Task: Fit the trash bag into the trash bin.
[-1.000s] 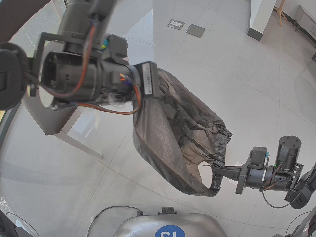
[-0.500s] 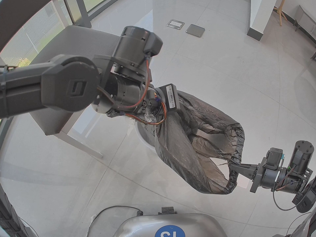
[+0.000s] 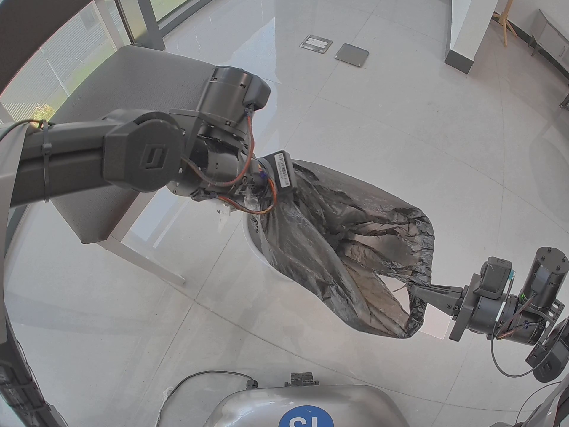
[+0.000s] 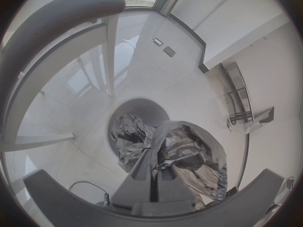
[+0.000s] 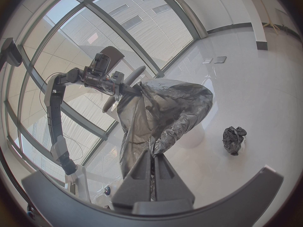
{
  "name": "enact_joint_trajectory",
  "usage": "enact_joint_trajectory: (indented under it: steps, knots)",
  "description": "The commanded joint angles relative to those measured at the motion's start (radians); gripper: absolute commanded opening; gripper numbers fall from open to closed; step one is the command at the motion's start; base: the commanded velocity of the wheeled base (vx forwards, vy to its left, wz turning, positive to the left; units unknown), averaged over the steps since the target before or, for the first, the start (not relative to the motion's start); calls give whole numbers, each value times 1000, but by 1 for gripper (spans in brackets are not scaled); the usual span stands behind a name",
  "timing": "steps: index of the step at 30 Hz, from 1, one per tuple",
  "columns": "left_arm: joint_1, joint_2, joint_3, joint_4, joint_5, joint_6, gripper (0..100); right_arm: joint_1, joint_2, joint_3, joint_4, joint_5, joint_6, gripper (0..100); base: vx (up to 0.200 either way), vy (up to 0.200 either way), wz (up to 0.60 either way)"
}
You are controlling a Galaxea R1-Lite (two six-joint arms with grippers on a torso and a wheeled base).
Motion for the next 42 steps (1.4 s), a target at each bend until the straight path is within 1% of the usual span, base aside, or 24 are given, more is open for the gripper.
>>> enact_joint_trajectory:
  steps: [1, 4, 7, 11, 16, 17, 19, 21, 23, 30, 36, 37, 42]
  knots:
    - [50, 24, -34, 0, 3, 4, 0, 1, 34, -44, -2, -1, 1, 0, 0, 0, 0]
    - [65, 36, -49, 0, 5, 6, 0, -1, 63, -67, -10, -1, -1, 0, 0, 0, 0]
    - [81, 61, -54, 0, 6, 6, 0, -11, 129, -140, -19, -1, -1, 0, 0, 0, 0]
    - [82, 95, -68, -1, 6, 6, 0, -27, 183, -217, -18, -1, -1, 0, 0, 0, 0]
    - [78, 178, -160, -1, 8, 7, 0, -40, 250, -306, -16, -1, 4, 0, 0, 0, 0]
    - [78, 178, -160, -1, 8, 7, 0, -40, 250, -306, -16, -1, 4, 0, 0, 0, 0]
    - [82, 210, -212, 6, 9, 11, 0, -48, 278, -346, -14, 1, 6, 0, 0, 0, 0]
    - [96, 221, -229, 6, 22, 31, 0, -53, 295, -368, -13, 1, 6, 0, 0, 0, 0]
    - [119, 227, -241, 6, 45, 77, 0, -57, 319, -391, -13, 1, 7, 0, 0, 0, 0]
    - [162, 227, -250, 12, 65, 139, 0, -68, 378, -452, -11, 1, 7, 0, 0, 0, 0]
    - [141, 222, -204, 48, 74, 162, 0, -67, 394, -450, -8, 1, 7, 0, 0, 0, 0]
    - [128, 230, -180, 42, 72, 198, 0, -65, 413, -452, -7, 1, 7, 0, 0, 0, 0]
    - [107, 254, -171, 35, 72, 235, 0, -60, 439, -441, -7, 1, 7, 0, 0, 0, 0]
